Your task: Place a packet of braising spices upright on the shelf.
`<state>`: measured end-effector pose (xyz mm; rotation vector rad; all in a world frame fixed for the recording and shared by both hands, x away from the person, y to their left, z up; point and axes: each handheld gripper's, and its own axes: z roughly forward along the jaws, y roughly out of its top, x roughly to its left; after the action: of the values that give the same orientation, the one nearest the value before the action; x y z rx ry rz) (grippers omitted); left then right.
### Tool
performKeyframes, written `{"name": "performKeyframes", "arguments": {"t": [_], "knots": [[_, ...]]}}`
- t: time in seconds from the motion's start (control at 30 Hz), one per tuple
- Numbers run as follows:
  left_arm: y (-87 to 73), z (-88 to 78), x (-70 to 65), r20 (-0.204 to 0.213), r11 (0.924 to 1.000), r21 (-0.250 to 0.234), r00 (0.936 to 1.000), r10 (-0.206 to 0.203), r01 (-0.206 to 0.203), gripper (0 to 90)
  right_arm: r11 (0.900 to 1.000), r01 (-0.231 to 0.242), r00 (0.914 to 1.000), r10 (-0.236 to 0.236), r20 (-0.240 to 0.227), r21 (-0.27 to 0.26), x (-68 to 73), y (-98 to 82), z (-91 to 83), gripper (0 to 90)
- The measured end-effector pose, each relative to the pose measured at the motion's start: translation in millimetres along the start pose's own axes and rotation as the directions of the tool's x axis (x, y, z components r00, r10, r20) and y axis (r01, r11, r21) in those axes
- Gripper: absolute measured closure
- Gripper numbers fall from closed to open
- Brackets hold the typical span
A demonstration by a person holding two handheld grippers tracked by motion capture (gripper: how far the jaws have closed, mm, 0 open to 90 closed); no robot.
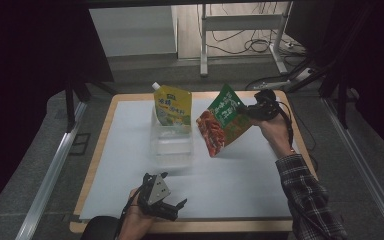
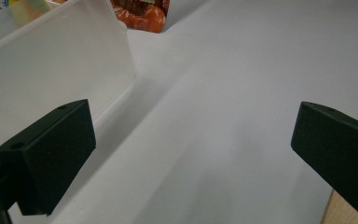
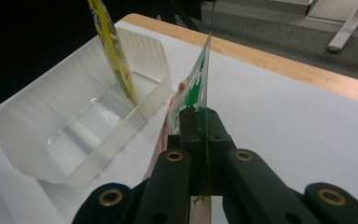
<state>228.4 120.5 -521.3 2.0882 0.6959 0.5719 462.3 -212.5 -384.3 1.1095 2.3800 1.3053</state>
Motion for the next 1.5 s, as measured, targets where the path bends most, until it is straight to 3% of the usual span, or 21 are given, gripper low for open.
{"name": "performKeyframes", "arguments": {"t": [0.3, 0.8, 1.23, 1.5], "knots": [[0.5, -1.5, 0.8, -0.002, 1.0000, -0.006, 1.0000, 0.004, -0.004, 0.0, 0.998, 0.059, 0.9983, -0.059, 0.000, 0.000, 11.4, 16.2, -7.4, 89.2], [0.7, -1.7, 0.1, -0.002, 0.9999, -0.010, 1.0000, 0.010, -0.010, 0.0, 0.992, 0.126, 0.9920, -0.126, 0.010, -0.016, 17.1, 32.2, -20.5, 89.3], [1.0, -3.5, 0.4, -0.007, 0.9993, -0.037, 1.0000, -0.007, 0.007, 0.0, 0.984, 0.172, 0.9825, -0.174, -0.066, -0.041, 28.8, 46.1, -32.0, 89.3], [1.1, -4.1, 1.0, -0.007, 0.9994, -0.034, 1.0000, 0.000, 0.000, 0.0, 0.977, 0.207, 0.9702, -0.212, -0.118, -0.046, 37.1, 52.2, -32.4, 89.3]]}}
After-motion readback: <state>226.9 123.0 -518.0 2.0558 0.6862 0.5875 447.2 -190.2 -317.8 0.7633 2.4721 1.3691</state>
